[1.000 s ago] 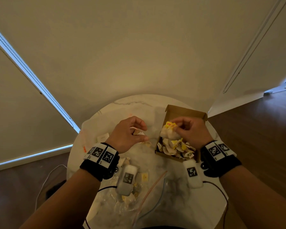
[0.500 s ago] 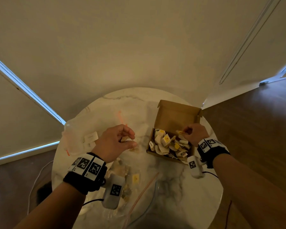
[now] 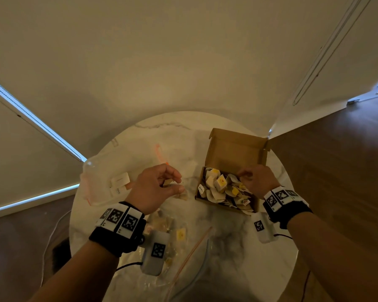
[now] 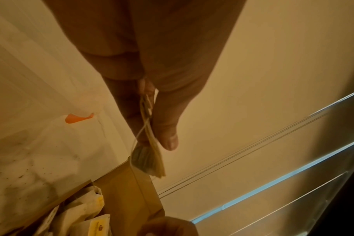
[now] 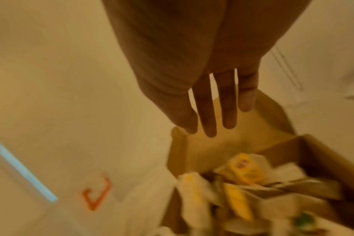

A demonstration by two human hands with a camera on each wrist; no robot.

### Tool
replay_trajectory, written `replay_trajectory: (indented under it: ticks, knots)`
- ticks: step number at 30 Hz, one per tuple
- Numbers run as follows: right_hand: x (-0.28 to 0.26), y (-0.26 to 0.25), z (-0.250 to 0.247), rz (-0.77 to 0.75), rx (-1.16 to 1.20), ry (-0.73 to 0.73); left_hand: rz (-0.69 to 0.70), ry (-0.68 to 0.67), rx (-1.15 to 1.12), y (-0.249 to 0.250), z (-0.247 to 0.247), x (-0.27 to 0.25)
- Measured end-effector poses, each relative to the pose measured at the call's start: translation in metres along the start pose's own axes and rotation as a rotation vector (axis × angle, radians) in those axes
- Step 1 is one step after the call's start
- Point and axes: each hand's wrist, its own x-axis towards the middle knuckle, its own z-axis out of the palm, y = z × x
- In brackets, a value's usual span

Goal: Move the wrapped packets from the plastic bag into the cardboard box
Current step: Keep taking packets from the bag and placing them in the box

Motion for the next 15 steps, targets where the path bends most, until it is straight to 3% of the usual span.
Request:
replay_trajectory:
  ticks: [3, 7, 10, 15]
  knots:
    - [-0.037, -0.055, -0.006, -0.259, 0.236, 0.116, 0.024, 0.011, -0.023, 0.004, 0.001, -0.003]
    - [-0.085, -0.119, -0.005, -0.539, 0.498, 0.146, 0.032, 0.043, -0.071, 0.010, -0.001, -0.008]
    - [-0.091, -0.137, 0.003, -0.382, 0.644, 0.102, 0.046, 0.080, -0.115, 0.014, -0.002, -0.014]
    - [-0.098, -0.155, 0.006, -0.013, 1.111, -0.211, 0.072, 0.093, -0.173, 0.021, -0.004, -0.026]
